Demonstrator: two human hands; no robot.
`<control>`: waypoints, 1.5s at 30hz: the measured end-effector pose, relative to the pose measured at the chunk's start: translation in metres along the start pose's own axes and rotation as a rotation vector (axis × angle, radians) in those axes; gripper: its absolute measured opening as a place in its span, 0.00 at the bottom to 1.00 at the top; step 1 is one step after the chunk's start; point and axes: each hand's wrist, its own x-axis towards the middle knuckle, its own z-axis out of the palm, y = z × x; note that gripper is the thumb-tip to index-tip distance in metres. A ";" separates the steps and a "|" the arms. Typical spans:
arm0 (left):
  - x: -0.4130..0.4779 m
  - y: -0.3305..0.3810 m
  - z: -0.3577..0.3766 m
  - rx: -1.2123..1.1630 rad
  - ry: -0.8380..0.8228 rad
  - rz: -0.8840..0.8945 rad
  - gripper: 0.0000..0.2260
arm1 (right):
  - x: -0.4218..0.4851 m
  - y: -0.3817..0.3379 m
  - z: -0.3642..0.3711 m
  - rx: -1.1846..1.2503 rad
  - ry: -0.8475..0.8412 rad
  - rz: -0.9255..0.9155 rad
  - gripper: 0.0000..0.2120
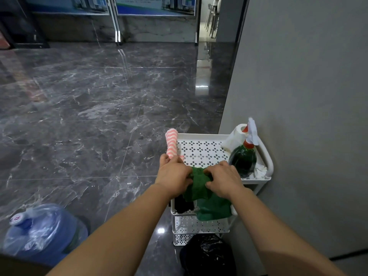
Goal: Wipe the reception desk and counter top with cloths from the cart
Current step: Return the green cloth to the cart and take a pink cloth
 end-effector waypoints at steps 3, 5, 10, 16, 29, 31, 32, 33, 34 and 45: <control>-0.001 -0.010 -0.019 -0.072 0.077 -0.071 0.13 | 0.001 -0.005 -0.018 0.095 0.035 0.059 0.21; -0.001 -0.019 -0.034 -0.155 0.133 -0.172 0.13 | 0.008 -0.014 -0.027 0.132 0.082 0.059 0.21; -0.007 -0.048 -0.059 -0.519 0.230 -0.491 0.08 | 0.032 -0.055 -0.048 0.318 0.150 0.108 0.16; -0.023 -0.090 -0.051 -0.939 0.274 -0.707 0.09 | 0.075 -0.093 -0.041 0.529 0.103 0.335 0.24; -0.052 -0.118 -0.063 -1.041 0.292 -0.780 0.07 | 0.089 -0.123 -0.048 0.537 0.177 0.472 0.16; -0.050 -0.116 -0.069 -1.076 0.300 -0.778 0.02 | 0.087 -0.122 -0.058 0.585 0.176 0.429 0.16; -0.050 -0.114 -0.072 -1.095 0.304 -0.771 0.03 | 0.087 -0.123 -0.064 0.617 0.173 0.401 0.16; -0.051 -0.111 -0.077 -1.111 0.313 -0.767 0.06 | 0.087 -0.124 -0.071 0.652 0.169 0.373 0.16; -0.051 -0.110 -0.080 -1.121 0.324 -0.770 0.07 | 0.087 -0.127 -0.077 0.685 0.168 0.348 0.15; -0.093 -0.127 -0.115 -1.421 0.506 -0.891 0.26 | 0.040 -0.204 -0.122 1.332 -0.088 0.057 0.09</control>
